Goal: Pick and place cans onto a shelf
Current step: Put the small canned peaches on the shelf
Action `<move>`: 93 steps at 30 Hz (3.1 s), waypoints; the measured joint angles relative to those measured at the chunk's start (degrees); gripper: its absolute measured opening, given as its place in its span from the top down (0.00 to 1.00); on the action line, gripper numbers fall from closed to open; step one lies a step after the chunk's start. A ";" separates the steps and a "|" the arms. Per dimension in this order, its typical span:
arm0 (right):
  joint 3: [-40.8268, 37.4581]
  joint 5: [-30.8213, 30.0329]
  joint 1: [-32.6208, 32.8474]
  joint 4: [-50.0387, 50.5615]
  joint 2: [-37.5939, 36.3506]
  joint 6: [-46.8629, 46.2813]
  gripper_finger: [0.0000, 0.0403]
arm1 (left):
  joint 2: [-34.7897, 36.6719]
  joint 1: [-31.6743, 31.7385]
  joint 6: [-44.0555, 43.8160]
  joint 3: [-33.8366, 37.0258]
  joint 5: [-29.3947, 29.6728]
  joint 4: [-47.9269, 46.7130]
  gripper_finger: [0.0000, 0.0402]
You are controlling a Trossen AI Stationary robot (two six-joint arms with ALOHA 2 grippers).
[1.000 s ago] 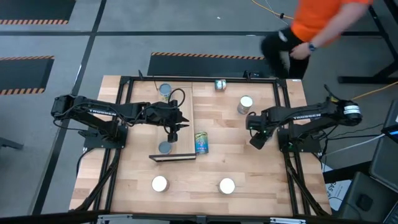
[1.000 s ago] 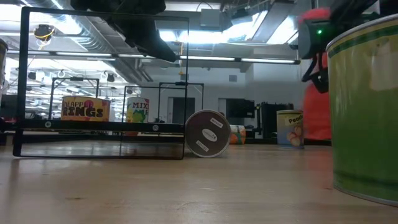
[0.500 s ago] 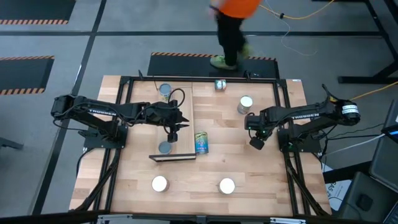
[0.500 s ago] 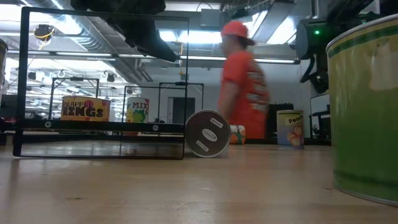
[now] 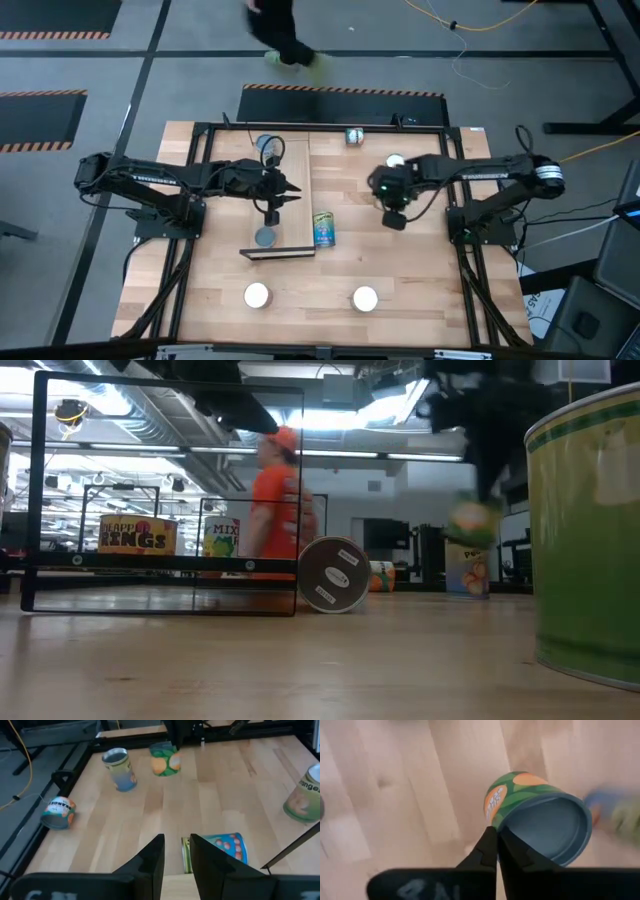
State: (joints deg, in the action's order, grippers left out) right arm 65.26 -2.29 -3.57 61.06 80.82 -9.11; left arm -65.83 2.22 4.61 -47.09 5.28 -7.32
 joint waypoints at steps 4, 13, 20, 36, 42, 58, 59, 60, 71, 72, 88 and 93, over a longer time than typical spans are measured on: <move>9.79 -2.05 0.00 -0.07 7.20 13.52 0.99 | 0.08 0.00 -0.01 0.00 -0.02 0.02 0.79; 23.27 -5.69 -0.09 -1.01 23.05 33.74 0.97 | 0.08 0.00 -0.05 0.00 -0.02 -0.13 0.79; 23.95 -5.69 -2.10 -3.00 30.17 37.36 0.96 | 0.08 0.00 -0.08 0.02 -0.01 -1.08 0.79; 22.54 -3.72 -4.96 -6.77 32.98 38.34 0.96 | 0.08 0.00 -0.10 0.04 -0.02 -1.16 0.79; 21.59 -3.68 -4.94 -7.65 32.98 38.20 0.96 | 0.08 0.00 -0.10 0.07 -0.02 -1.17 0.79; 21.59 -3.66 -4.94 -8.16 32.98 38.12 0.81 | 0.08 0.00 -0.12 0.09 -0.02 -1.20 0.79; 21.59 -3.66 -4.94 -8.36 32.98 38.12 0.80 | 0.08 0.00 -0.12 0.09 -0.02 -1.20 0.79; 21.59 -3.66 -4.94 -8.37 32.98 38.10 0.79 | 0.08 -0.01 -0.12 0.09 -0.02 -1.18 0.79; 21.56 -3.50 -4.80 -4.73 27.56 36.86 0.79 | 0.08 0.00 -0.03 0.09 -0.02 -1.14 0.79; 21.56 -3.38 -4.76 -4.21 26.23 36.07 0.79 | 0.05 0.00 -0.01 0.09 -0.02 -0.95 0.79; -0.08 0.51 -4.76 -12.67 -6.32 24.42 0.79 | -3.03 0.00 -2.61 0.11 -0.01 15.52 0.74; -11.52 0.47 -4.79 -18.34 -16.54 20.36 0.79 | -7.02 0.26 -2.59 0.11 -0.04 23.14 0.67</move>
State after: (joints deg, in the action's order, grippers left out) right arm 53.74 -1.83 -8.36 42.71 64.28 11.26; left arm -72.86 2.47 2.02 -46.98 5.23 15.83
